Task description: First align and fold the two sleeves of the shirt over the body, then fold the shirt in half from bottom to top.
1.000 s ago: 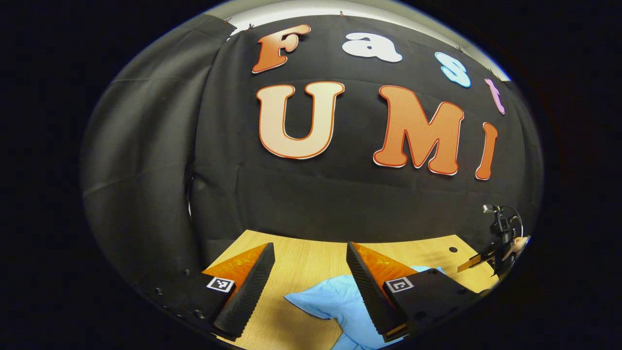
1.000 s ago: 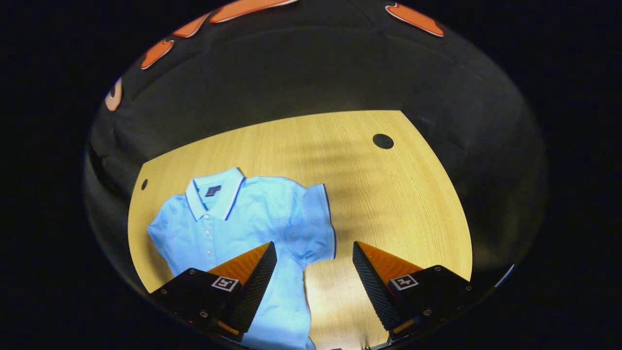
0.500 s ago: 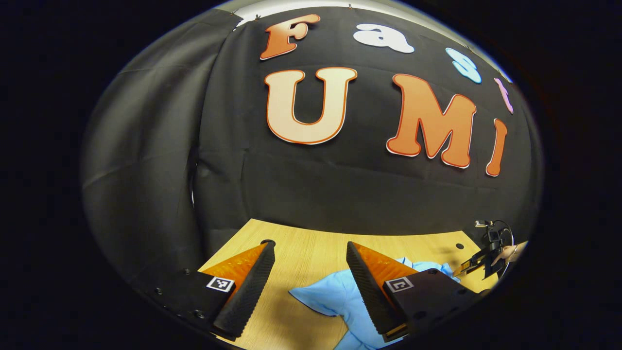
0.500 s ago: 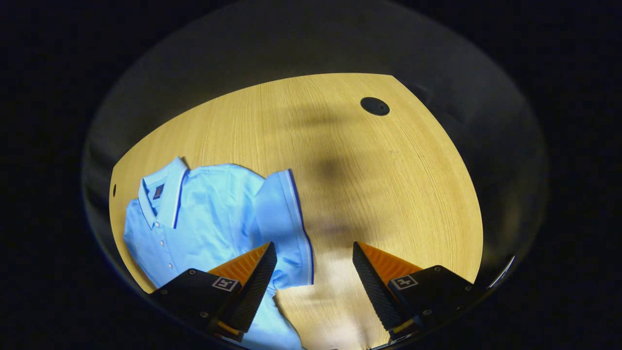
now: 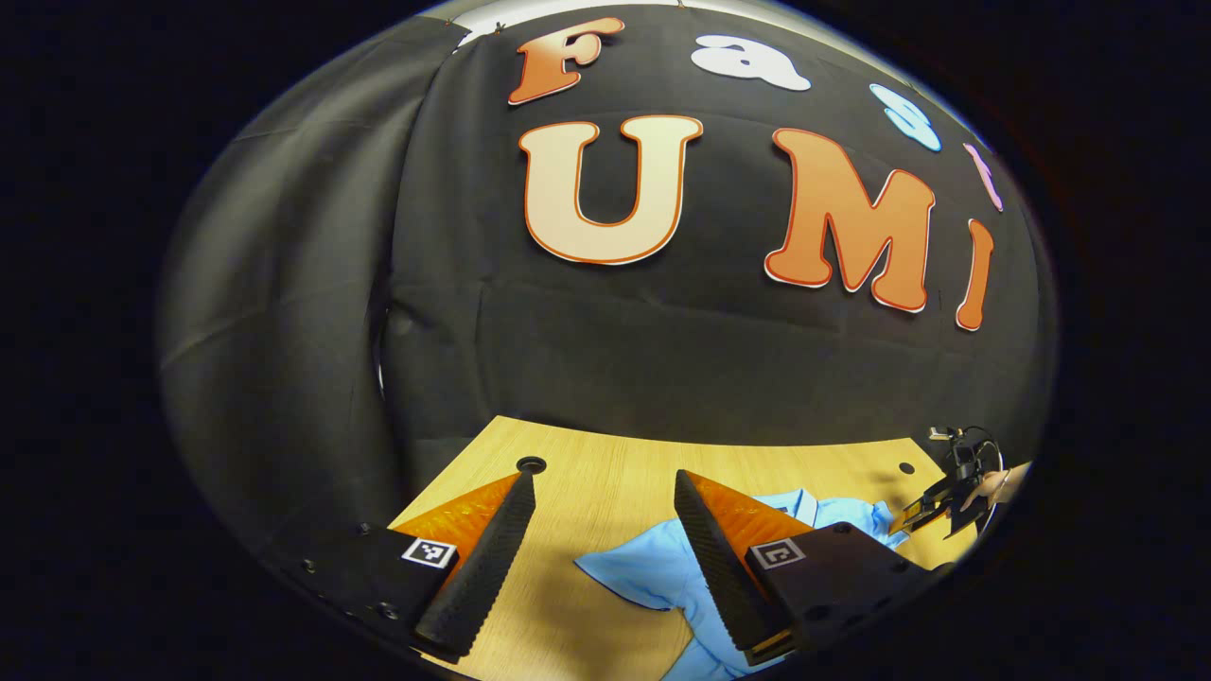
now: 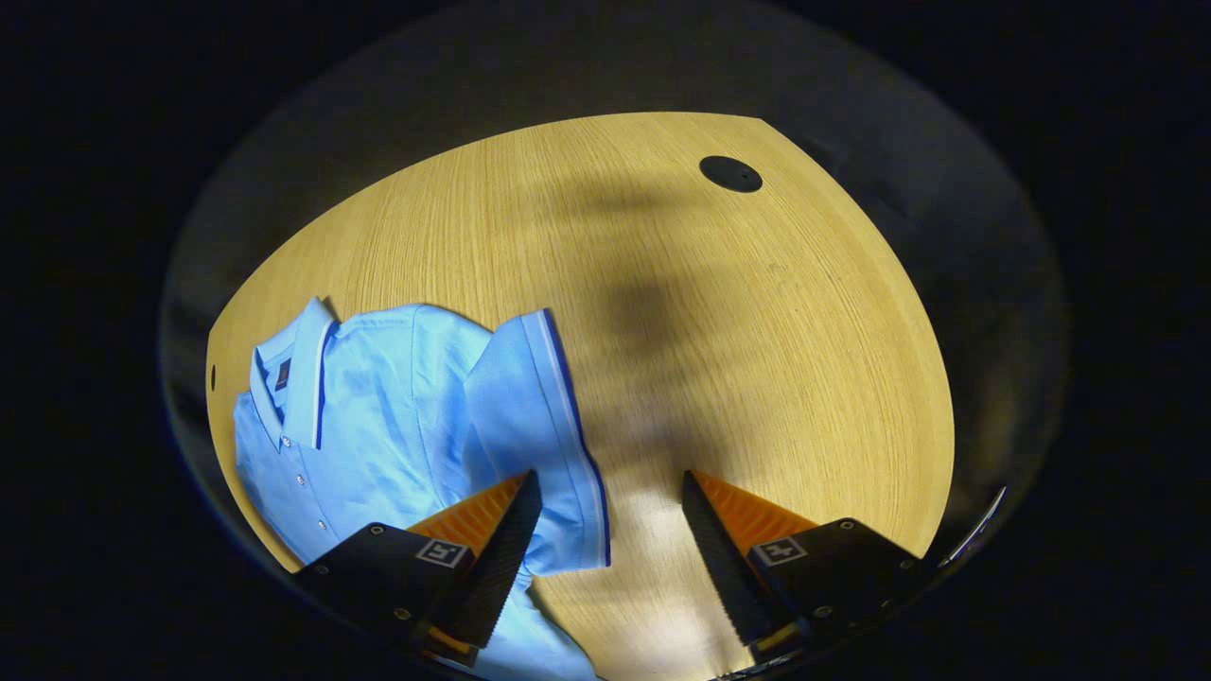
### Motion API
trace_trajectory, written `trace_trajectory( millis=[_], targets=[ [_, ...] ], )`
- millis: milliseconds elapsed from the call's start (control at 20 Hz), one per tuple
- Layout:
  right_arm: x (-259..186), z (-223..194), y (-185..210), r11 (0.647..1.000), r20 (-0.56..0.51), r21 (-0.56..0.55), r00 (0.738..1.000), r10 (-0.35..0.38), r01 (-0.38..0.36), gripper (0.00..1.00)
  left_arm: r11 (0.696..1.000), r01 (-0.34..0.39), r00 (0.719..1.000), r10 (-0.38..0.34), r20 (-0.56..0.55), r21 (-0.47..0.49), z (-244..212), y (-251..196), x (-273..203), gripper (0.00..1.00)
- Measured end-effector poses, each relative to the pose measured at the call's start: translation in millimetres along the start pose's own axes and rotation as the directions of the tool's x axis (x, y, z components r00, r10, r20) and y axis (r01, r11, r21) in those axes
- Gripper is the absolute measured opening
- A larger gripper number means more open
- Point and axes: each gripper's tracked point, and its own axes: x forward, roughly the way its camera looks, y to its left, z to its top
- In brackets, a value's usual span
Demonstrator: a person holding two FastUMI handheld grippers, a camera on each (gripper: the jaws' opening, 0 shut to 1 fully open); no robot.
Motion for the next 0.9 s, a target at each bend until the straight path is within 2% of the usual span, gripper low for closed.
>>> trace_trajectory(
  millis=[50, 100, 150, 200, 450, 500, 700, 750, 900],
  targets=[
    [0.5, -0.9, 1.4, 1.0, 0.003, -0.006, 1.0, 0.002, -0.002, 0.84, 1.0, -0.003, 1.0, 0.003, -0.005, -0.005, -3.2, 0.4, 1.1, 0.97],
    [1.5, -1.3, 2.6, 1.0, 0.004, -0.012, 1.0, 0.003, -0.003, 0.83, 1.0, -0.003, 1.0, 0.002, -0.009, -0.011, -3.8, 0.7, 1.8, 0.97],
    [1.1, -2.0, 4.4, 1.0, 0.004, -0.011, 1.0, 0.004, -0.004, 0.68, 1.0, -0.002, 1.0, 0.002, -0.012, -0.014, -4.2, 1.9, 1.9, 0.97],
    [2.0, -2.3, 7.5, 1.0, 0.004, -0.007, 1.0, 0.005, -0.005, 0.64, 1.0, -0.003, 1.0, 0.003, -0.012, -0.014, -5.2, 4.4, 1.2, 0.97],
    [-3.2, 4.7, 8.7, 1.0, 0.047, 0.009, 0.999, 0.01, -0.011, 0.04, 1.0, -0.003, 1.0, 0.003, -0.018, -0.009, -8.8, 4.6, -0.3, 0.97],
    [-5.6, 4.9, 6.5, 1.0, 0.047, 0.007, 0.999, 0.008, -0.008, 0.0, 1.0, -0.004, 1.0, 0.004, -0.022, -0.009, -9.1, 5.2, -0.1, 0.97],
    [-26.4, 16.1, 14.9, 0.999, 0.1, 0.026, 0.994, 0.036, -0.039, 0.0, 1.0, -0.007, 1.0, 0.007, -0.015, -0.017, -8.2, 5.6, 0.1, 0.97],
    [-35.3, 15.9, 17.5, 0.999, 0.107, 0.025, 0.993, 0.04, -0.043, 0.0, 1.0, -0.005, 1.0, 0.004, -0.015, -0.02, -9.8, 6.2, -0.3, 0.99],
    [-64.2, 19.8, 30.1, 0.998, 0.14, 0.004, 0.988, 0.062, -0.063, 0.0, 1.0, 0.007, 1.0, -0.007, -0.009, -0.029, -7.7, 7.3, -1.5, 0.97]
  ],
)
